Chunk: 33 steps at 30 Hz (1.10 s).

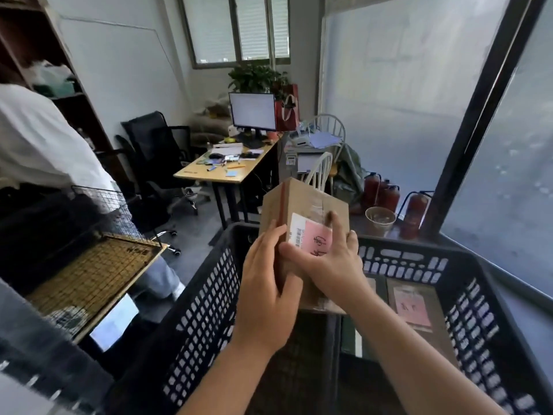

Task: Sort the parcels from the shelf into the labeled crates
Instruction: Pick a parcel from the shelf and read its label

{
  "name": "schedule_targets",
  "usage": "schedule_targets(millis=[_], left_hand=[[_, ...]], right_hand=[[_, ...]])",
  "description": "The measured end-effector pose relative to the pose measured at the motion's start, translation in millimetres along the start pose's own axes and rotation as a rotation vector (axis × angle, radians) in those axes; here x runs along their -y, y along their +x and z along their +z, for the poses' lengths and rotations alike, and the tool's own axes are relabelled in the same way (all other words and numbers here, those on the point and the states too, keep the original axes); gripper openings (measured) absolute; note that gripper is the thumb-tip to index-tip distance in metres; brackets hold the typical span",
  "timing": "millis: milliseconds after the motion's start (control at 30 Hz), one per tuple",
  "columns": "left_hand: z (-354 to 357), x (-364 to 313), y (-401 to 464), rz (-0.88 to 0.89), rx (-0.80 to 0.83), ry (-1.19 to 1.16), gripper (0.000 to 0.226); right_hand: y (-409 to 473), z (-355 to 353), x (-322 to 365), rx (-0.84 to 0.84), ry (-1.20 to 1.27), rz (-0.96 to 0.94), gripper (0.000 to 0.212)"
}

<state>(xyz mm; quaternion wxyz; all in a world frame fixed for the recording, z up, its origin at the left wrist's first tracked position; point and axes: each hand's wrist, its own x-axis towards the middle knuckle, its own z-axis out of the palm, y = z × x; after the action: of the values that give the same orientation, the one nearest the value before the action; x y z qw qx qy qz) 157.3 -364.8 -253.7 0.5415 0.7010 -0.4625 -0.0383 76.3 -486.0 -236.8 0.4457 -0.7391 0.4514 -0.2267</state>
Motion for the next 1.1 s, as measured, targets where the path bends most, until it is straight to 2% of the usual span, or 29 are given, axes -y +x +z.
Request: schedule_targets(millis=[233,367,433,533,600,667,733,833,933,1100], left_hand=[[-39.4,92.7,15.4,-0.177,0.088,-0.057,0.074],[-48.0,123.5,23.1,-0.213,0.227,-0.127,0.067],[-54.6,140.1,30.3,-0.169,0.258,-0.011,0.057],[-70.3,176.1,53.6,-0.117,0.104,0.407,0.042],[-83.9,193.9,71.0,-0.296,0.105,0.586,0.05],[-92.2,205.3,82.5,-0.556,0.21,0.586,0.062],[-91.5,214.9,85.5,-0.689,0.321,0.585,0.054],[-87.9,225.4,83.1,-0.694,0.353,0.573,0.033],[-89.2,235.3,83.2,-0.7,0.347,0.525,0.033],[-91.3,240.3,78.4,-0.676,0.311,0.472,0.032]], right_hand=[[28.7,99.7,10.4,0.031,-0.123,0.164,0.133],[42.4,130.6,-5.5,-0.068,-0.208,0.211,0.118],[46.3,141.3,-20.0,-0.088,-0.283,0.217,0.118],[52.8,155.1,-43.8,-0.116,-0.419,0.214,0.117],[57.9,162.7,-56.4,-0.108,-0.47,0.24,0.117],[62.9,171.6,-67.4,-0.066,-0.51,0.278,0.116],[68.9,182.5,-76.4,-0.023,-0.568,0.334,0.116],[79.4,197.8,-92.4,-0.004,-0.637,0.433,0.118],[91.6,208.9,-110.9,-0.059,-0.646,0.522,0.118],[107.0,228.5,-129.5,-0.141,-0.715,0.555,0.118]])
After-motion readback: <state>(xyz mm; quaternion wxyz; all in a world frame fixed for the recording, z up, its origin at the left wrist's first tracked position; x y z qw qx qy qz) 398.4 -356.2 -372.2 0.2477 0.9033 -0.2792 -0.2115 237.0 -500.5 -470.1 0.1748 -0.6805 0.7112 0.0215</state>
